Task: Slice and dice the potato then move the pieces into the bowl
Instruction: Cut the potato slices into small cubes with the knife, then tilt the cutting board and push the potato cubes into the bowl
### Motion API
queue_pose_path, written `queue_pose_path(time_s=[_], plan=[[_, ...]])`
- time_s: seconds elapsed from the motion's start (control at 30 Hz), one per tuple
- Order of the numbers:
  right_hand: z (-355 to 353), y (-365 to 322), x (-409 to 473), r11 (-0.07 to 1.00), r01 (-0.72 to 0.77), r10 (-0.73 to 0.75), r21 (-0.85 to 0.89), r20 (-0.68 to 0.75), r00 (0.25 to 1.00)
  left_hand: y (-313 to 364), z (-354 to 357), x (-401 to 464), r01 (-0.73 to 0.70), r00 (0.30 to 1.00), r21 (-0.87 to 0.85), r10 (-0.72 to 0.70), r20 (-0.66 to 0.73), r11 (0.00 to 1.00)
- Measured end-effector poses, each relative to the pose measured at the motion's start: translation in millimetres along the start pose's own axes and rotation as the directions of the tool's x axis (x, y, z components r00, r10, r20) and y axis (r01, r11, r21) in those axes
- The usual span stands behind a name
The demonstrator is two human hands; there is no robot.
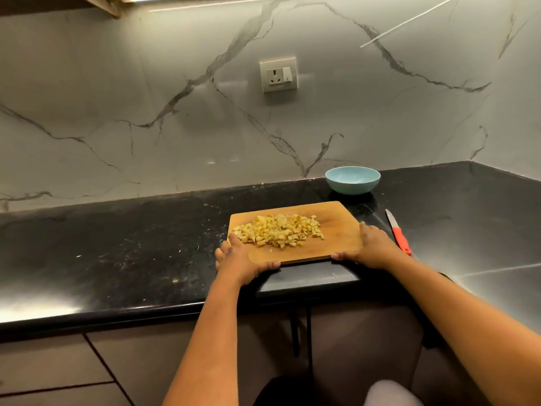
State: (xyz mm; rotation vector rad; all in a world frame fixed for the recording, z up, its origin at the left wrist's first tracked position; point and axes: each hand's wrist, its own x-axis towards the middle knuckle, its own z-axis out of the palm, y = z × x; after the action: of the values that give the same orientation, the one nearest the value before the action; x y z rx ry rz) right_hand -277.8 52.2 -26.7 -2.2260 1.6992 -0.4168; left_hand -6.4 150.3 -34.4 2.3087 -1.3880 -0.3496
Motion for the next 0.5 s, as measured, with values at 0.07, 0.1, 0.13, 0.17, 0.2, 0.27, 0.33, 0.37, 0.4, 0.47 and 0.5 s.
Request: queue_pose_path(time_s=[0.07, 0.1, 0.13, 0.17, 0.2, 0.27, 0.33, 0.37, 0.4, 0.47, 0.5], plan=[[3, -4, 12, 1.000, 0.019, -0.019, 0.006, -0.045, 0.999, -2, -3, 13, -0.001, 1.000, -0.018, 0.002, 0.019, 1.000], [4, -6, 18, 1.000, 0.021, -0.020, 0.009, -0.049, 0.999, -3, -4, 19, 0.002, 1.000, -0.027, -0.001, 0.021, 1.000], [4, -8, 27, 1.000, 0.022, -0.021, 0.009, -0.048, 0.999, -3, -5, 28, 0.002, 1.000, -0.033, -0.001, 0.019, 0.999], [4, -11, 33, 1.000, 0.028, -0.027, 0.007, -0.046, 0.999, -4, -7, 35, 0.007, 1.000, -0.036, -0.006, 0.017, 0.999], [4, -14, 42, 0.999, 0.032, -0.031, 0.009, -0.046, 0.998, -3, -9, 44, 0.010, 1.000, -0.039, -0.010, 0.016, 0.999], [7, -20, 56, 0.999, 0.037, -0.037, 0.013, -0.052, 0.998, -4, -13, 60, 0.020, 1.000, -0.050, -0.019, 0.025, 0.999], [11, -25, 72, 1.000, 0.020, -0.019, 0.019, -0.066, 0.998, -5, -16, 76, 0.034, 0.999, -0.069, -0.032, 0.034, 0.997], [14, -25, 81, 1.000, 0.011, -0.009, 0.027, -0.076, 0.997, -4, -17, 84, 0.038, 0.999, -0.076, -0.036, 0.035, 0.996], [17, -25, 87, 1.000, 0.002, 0.001, 0.029, -0.084, 0.996, -4, -17, 90, 0.038, 0.999, -0.080, -0.035, 0.035, 0.996], [20, -24, 96, 0.999, -0.006, 0.011, 0.053, -0.098, 0.995, -3, -18, 102, 0.031, 0.999, -0.087, -0.028, 0.044, 0.996], [21, -23, 98, 0.995, 0.002, 0.010, 0.098, -0.116, 0.993, -4, -18, 105, 0.032, 0.998, -0.094, -0.027, 0.052, 0.995]])
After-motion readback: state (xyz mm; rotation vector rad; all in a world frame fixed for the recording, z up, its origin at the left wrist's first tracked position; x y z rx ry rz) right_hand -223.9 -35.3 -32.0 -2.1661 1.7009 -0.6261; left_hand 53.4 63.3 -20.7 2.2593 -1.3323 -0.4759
